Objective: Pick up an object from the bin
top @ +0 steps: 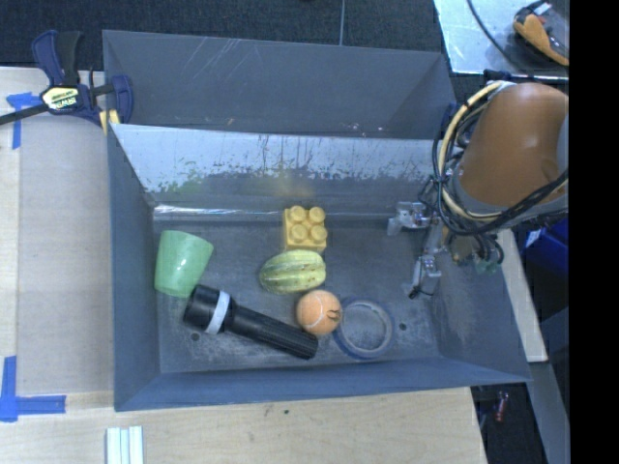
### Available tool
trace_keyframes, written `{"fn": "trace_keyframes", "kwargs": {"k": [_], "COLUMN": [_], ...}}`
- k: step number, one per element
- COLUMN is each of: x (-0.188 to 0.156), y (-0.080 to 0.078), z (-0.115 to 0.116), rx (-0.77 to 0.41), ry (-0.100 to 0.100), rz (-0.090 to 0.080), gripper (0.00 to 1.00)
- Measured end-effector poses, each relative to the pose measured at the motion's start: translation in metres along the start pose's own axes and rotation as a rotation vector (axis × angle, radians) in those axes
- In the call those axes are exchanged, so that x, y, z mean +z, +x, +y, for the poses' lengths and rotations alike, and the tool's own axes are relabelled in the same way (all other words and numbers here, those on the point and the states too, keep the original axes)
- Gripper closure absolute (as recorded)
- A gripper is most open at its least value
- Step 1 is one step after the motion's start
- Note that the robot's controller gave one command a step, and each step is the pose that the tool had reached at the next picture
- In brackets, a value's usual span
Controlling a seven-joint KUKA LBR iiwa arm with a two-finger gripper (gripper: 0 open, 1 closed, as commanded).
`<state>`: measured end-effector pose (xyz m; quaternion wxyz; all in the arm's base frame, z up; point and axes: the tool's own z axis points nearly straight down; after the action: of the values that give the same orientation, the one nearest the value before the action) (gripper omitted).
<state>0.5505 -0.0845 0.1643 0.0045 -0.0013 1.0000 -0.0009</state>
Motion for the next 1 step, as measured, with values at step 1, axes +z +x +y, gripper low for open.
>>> {"fn": "trace_keyframes", "kwargs": {"k": [1], "x": [-0.0244], "y": [0.0337], "z": [-0.0383], "rx": [-0.143], "ry": [0.002], "rz": [0.0], "gripper": [0.0]}}
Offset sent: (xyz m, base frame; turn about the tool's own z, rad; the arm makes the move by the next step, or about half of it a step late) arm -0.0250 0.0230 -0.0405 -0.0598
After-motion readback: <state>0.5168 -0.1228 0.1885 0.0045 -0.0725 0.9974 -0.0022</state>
